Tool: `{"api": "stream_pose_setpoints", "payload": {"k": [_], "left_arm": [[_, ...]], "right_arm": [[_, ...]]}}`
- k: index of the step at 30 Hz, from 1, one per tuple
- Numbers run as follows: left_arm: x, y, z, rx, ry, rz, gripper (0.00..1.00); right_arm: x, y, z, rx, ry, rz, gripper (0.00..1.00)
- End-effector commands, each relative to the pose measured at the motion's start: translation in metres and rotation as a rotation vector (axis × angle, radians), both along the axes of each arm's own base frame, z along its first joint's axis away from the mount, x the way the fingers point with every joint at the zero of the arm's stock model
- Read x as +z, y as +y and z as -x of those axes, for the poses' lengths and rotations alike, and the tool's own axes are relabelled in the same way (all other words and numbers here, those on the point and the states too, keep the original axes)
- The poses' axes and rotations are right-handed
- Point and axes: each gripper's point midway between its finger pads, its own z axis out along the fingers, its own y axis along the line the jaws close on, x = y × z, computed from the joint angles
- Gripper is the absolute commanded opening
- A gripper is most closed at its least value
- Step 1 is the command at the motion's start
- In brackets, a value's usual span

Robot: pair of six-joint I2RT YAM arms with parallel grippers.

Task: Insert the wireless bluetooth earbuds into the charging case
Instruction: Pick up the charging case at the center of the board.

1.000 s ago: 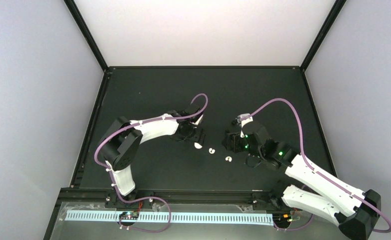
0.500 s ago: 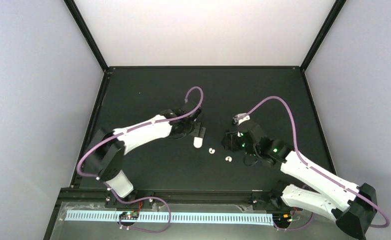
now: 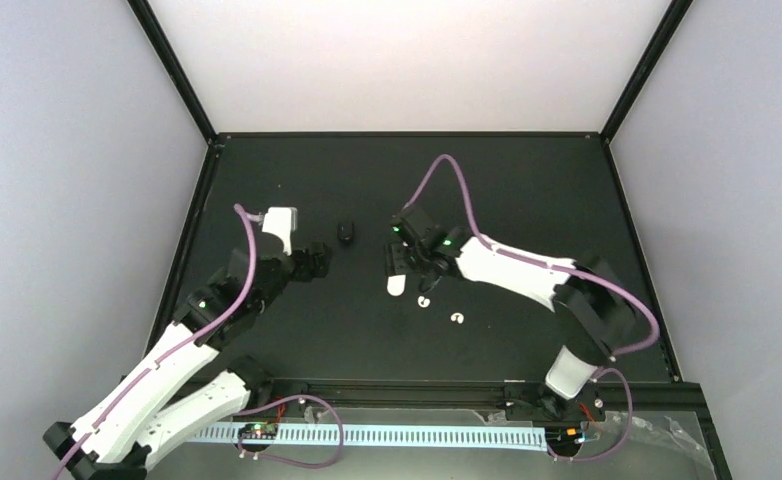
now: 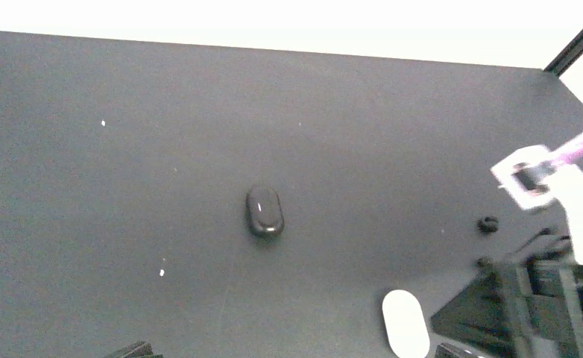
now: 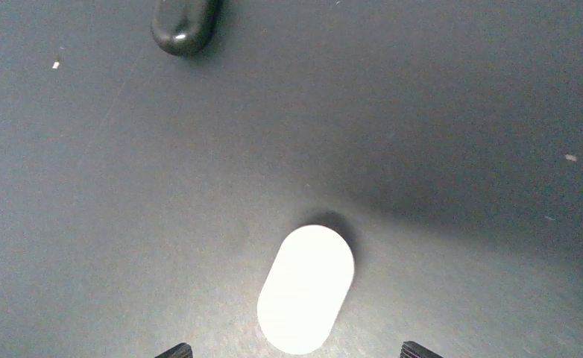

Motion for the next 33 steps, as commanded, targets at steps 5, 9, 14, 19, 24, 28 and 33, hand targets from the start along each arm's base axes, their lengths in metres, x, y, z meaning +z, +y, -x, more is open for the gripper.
{"api": "stream_pose_setpoints", "payload": {"k": [5,9,14,19,24,28,33], "left_arm": [[-0.019,0.015,0.004,-0.007,-0.018,-0.131,0.99],[-0.023,0.009,0.004,-0.032,0.007,-0.130,0.99],[-0.019,0.003,0.004,-0.063,-0.012,-0.101,0.99],[-0.020,0.002,0.006,-0.072,-0.008,-0.102,0.99],[-0.018,0.002,0.007,-0.077,-0.015,-0.096,0.99],[-0.018,-0.001,0.006,-0.087,-0.016,-0.091,0.99],[-0.021,-0.003,0.006,-0.096,-0.006,-0.092,0.99]], "right_arm": [[-0.042,0.033,-0.013,-0.051,0.118,0.059,0.72],[-0.052,0.036,-0.013,-0.049,0.122,0.103,0.73],[-0.070,0.032,-0.010,-0.049,0.152,0.150,0.73],[-0.072,0.031,-0.012,0.009,0.127,0.189,0.76],[-0.052,0.032,-0.010,0.152,0.051,0.212,0.87],[-0.042,0.034,-0.006,0.239,0.026,0.209,0.87],[-0.058,0.015,0.000,0.194,0.046,0.279,0.87]]}}
